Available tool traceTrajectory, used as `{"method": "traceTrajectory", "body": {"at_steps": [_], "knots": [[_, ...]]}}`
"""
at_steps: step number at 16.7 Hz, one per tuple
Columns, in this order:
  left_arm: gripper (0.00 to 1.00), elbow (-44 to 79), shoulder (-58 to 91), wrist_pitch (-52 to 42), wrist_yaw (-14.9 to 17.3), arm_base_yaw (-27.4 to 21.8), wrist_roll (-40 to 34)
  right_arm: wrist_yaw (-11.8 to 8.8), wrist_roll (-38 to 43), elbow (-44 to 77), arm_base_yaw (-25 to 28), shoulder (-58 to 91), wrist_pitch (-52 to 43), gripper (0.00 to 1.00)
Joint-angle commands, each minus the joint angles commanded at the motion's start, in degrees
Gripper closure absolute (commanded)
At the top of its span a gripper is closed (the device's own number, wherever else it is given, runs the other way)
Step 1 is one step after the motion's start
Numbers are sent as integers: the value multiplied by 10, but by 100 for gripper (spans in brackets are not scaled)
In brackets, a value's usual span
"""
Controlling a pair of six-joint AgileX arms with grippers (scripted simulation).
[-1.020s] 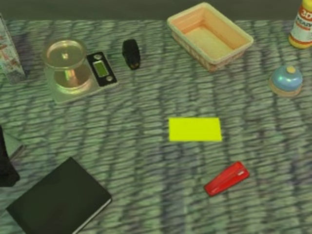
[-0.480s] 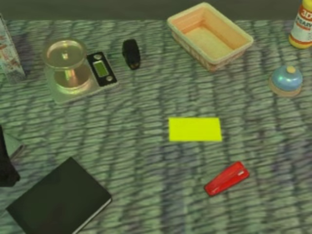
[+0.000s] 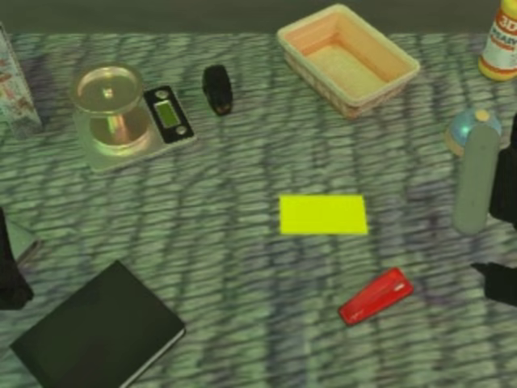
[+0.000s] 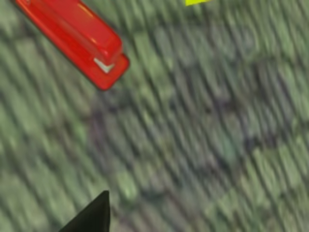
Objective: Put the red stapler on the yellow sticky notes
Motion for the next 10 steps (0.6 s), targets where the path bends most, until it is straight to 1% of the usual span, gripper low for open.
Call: {"method": "traceTrajectory", "body": {"at_steps": [5, 8, 10], "knots": [[0, 0, 0, 0, 0, 0, 0, -2, -184, 176, 79, 224, -145, 0], [0, 0, 0, 0, 0, 0, 0, -1, -258, 252, 110, 316, -201, 0], [0, 0, 0, 0, 0, 0, 0, 0, -289, 284, 122, 351, -223, 0]]}}
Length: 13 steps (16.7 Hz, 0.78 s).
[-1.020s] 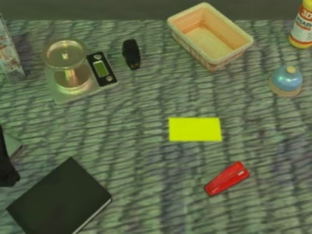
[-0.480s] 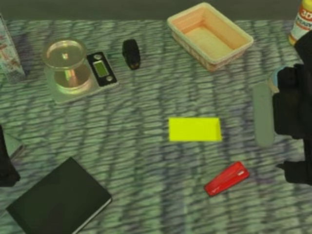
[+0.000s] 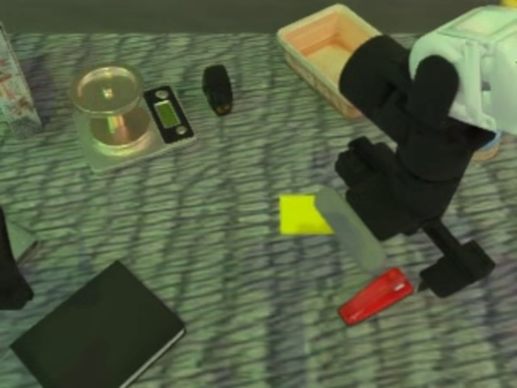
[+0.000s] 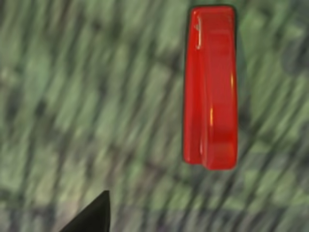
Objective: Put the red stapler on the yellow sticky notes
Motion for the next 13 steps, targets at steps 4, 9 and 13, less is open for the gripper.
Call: {"method": "traceTrajectory", "body": {"at_steps": [4, 9, 13], "knots": [[0, 0, 0, 0, 0, 0, 0, 0, -12, 12, 5, 15, -9, 0], [0, 0, 0, 0, 0, 0, 0, 0, -12, -6, 4, 22, 15, 0], [0, 0, 0, 0, 0, 0, 0, 1, -10, -66, 5, 55, 112, 0]]}}
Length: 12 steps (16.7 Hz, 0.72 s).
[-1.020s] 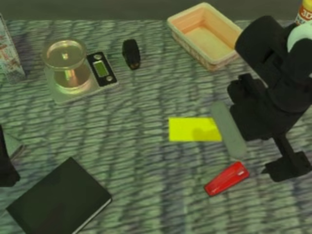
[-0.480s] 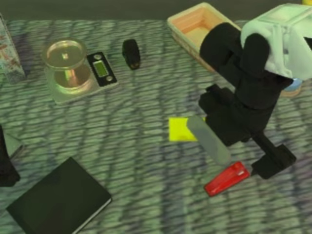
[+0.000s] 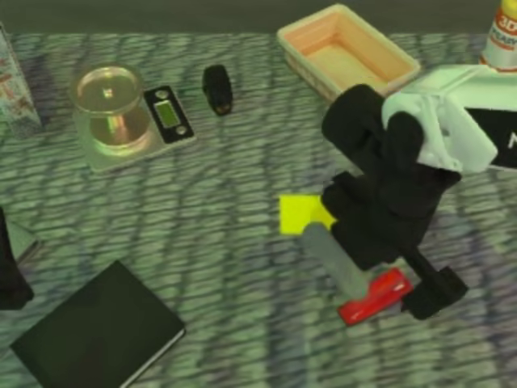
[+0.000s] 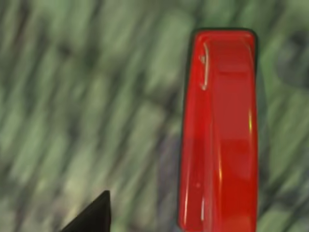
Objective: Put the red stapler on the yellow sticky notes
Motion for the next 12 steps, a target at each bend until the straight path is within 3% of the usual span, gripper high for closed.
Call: {"method": "traceTrajectory", "body": {"at_steps": [4, 9, 12], "knots": [[0, 0, 0, 0, 0, 0, 0, 0, 1, -55, 1, 32, 86, 0], [0, 0, 0, 0, 0, 0, 0, 0, 1, -62, 1, 36, 95, 0], [0, 0, 0, 0, 0, 0, 0, 0, 1, -62, 1, 36, 95, 23]]}}
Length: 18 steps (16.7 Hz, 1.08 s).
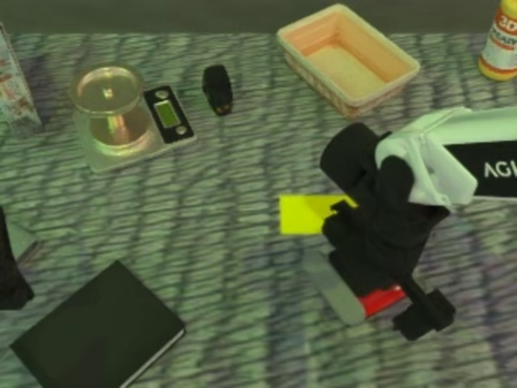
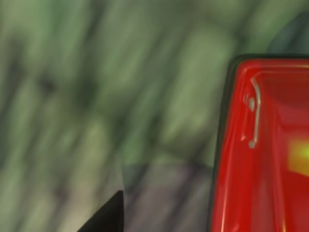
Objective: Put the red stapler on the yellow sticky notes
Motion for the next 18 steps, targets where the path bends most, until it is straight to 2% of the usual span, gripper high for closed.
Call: {"method": "traceTrajectory", "body": {"at_steps": [10, 18], "knots": [[0, 0, 0, 0, 0, 0, 0, 0, 0, 0, 0, 0, 0, 98], [0, 0, 0, 0, 0, 0, 0, 0, 0, 0, 0, 0, 0, 100]]}}
